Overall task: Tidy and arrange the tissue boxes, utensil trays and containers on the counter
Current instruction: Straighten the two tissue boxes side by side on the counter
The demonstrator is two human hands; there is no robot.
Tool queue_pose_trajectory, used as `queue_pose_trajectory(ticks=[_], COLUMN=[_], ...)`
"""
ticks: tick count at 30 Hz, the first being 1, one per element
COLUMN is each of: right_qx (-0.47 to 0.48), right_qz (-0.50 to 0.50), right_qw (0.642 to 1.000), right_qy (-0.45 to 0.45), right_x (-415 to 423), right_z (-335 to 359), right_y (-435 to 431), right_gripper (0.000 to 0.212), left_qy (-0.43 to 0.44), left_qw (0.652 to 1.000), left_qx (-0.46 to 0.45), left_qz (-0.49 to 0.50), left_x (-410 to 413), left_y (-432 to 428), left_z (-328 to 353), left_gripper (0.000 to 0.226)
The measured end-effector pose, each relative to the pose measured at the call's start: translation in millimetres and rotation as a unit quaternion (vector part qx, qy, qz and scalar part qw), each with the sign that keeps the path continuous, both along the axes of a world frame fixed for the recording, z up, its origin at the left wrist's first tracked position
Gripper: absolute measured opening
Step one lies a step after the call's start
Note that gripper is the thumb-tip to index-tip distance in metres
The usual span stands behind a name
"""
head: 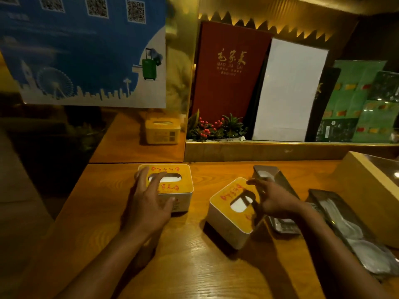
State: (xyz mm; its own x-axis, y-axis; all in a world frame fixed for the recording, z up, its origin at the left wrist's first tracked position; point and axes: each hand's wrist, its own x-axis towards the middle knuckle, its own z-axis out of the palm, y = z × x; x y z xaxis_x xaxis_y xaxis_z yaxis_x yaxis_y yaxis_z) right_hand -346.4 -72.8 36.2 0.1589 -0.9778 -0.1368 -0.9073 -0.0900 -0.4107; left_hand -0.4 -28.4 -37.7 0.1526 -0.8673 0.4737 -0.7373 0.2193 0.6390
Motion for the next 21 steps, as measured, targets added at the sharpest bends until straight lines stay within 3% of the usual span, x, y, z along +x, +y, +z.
queue_pose_trajectory(ticks=[4,6,14,17,21], right_qx=[0.046,0.004,-0.173,-0.184,-0.174], right_qz=[0.112,0.135,0.058,0.04,0.066], right_qw=[0.991,0.99,0.982,0.979,0.977], right_qy=[0.048,0.03,-0.056,-0.077,-0.1], right_x=[-40.7,-48.0,-34.6,-28.4,-29.4], right_z=[-7.1,-17.2,-68.5,-75.4,-74.9], right_y=[-2.5,-3.3,12.9,15.7,15.2], right_gripper=[0.078,0.08,0.083,0.077,0.057], left_qy=[0.021,0.016,0.026,0.05,0.146], left_qw=[0.999,0.998,0.995,0.99,0.976], left_qx=[-0.014,0.012,0.098,0.127,0.153], left_qz=[-0.047,-0.065,-0.01,0.033,0.048], left_x=[-75.6,-109.2,-167.1,-167.3,-158.6], left_y=[21.2,30.3,44.7,39.6,39.5], left_z=[10.0,7.6,-3.1,-5.2,-7.8], left_gripper=[0.049,0.048,0.063,0.058,0.053])
